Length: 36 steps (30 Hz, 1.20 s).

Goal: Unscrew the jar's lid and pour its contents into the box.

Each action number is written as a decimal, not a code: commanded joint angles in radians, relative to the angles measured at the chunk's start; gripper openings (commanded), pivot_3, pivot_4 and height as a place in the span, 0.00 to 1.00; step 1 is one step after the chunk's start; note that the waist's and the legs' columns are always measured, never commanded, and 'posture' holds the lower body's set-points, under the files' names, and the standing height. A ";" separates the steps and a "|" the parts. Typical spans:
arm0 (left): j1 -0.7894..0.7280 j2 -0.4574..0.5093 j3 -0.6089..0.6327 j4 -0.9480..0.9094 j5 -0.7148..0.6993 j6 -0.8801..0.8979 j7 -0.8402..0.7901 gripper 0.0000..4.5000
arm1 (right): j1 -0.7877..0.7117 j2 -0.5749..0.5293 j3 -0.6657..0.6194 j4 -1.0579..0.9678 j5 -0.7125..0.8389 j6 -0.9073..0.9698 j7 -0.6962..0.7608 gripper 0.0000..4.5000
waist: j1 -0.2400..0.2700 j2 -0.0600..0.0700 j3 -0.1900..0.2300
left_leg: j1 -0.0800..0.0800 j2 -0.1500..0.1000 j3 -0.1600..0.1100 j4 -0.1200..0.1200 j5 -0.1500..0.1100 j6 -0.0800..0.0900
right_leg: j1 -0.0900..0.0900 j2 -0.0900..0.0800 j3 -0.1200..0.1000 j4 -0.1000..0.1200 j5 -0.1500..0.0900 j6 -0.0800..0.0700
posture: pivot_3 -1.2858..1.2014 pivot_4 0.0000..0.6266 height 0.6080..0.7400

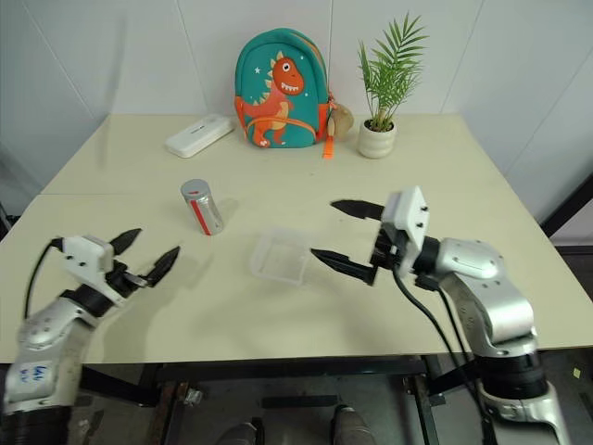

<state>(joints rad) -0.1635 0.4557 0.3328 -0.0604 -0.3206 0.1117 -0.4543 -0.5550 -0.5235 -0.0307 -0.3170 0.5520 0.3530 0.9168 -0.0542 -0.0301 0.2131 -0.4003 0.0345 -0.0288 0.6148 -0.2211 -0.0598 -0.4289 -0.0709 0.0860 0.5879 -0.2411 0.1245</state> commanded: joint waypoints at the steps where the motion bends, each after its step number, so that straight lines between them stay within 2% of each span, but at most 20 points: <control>1: -0.079 -0.050 -0.032 0.009 0.049 -0.004 0.105 1.00 | -0.052 0.045 0.013 -0.032 0.010 -0.018 -0.041 1.00 | 0.006 -0.002 -0.001 | 0.000 0.000 -0.001 0.000 0.000 0.000 | 0.000 0.001 0.000 0.000 0.000 0.000 | 0.52 0.24 1.00; 6: -0.176 -0.085 -0.063 0.099 0.154 -0.010 0.239 1.00 | -0.076 0.121 0.076 0.012 -0.071 -0.110 -0.067 1.00 | 0.008 -0.003 -0.002 | 0.000 0.000 -0.001 0.001 0.000 0.000 | 0.001 0.001 0.001 -0.001 0.001 0.001 | 0.52 0.24 1.00; 9: -0.246 -0.114 -0.087 0.170 0.170 -0.017 0.275 1.00 | -0.099 0.178 0.104 0.033 -0.110 -0.146 -0.107 1.00 | 0.002 -0.003 -0.002 | 0.000 0.000 -0.001 0.001 0.000 0.000 | 0.000 0.001 0.000 0.000 0.008 0.015 | 0.52 0.24 1.00; 11: -0.278 -0.123 -0.110 0.215 0.202 -0.031 0.295 1.00 | -0.105 0.195 0.107 0.045 -0.123 -0.160 -0.116 1.00 | 0.002 -0.003 -0.002 | -0.001 0.000 -0.001 0.001 0.000 0.000 | 0.000 0.002 0.000 0.000 0.009 0.017 | 0.52 0.24 1.00; 21: -0.445 -0.150 -0.136 0.465 0.237 -0.126 0.332 1.00 | -0.109 0.217 0.116 0.030 -0.143 -0.159 -0.149 1.00 | 0.002 -0.003 -0.002 | -0.001 0.000 -0.001 0.000 0.000 0.000 | 0.000 0.002 0.000 -0.002 0.010 0.017 | 0.52 0.24 1.00; 29: -0.611 -0.162 -0.165 0.738 0.282 -0.207 0.376 1.00 | -0.100 0.217 0.109 0.024 -0.139 -0.151 -0.171 1.00 | 0.005 -0.003 -0.002 | -0.002 0.000 -0.001 -0.001 0.000 0.000 | 0.000 0.002 0.000 -0.003 0.010 0.018 | 0.52 0.24 1.00; 34: -0.648 -0.169 -0.180 0.790 0.302 -0.227 0.397 1.00 | -0.094 0.214 0.105 0.029 -0.130 -0.155 -0.165 1.00 | 0.003 -0.003 -0.002 | -0.002 0.000 -0.001 -0.001 -0.001 -0.001 | 0.000 0.002 0.000 -0.003 0.011 0.019 | 0.52 0.24 1.00; 36: -0.639 -0.168 -0.171 0.776 0.295 -0.224 0.409 0.91 | -0.092 0.216 0.104 0.030 -0.129 -0.155 -0.168 1.00 | 0.003 -0.003 -0.002 | -0.002 0.000 -0.001 -0.002 -0.001 -0.001 | 0.000 0.002 0.000 -0.002 0.011 0.019 | 0.52 0.24 1.00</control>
<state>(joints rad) -0.7850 0.2836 0.1566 0.7309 -0.0299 -0.0893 -0.0579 -0.6491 -0.3088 0.0885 -0.2542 0.4075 0.2061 0.7518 -0.0514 -0.0334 0.2111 -0.4026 0.0344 -0.0301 0.6131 -0.2225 -0.0608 -0.4295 -0.0685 0.0863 0.5855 -0.2303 0.1436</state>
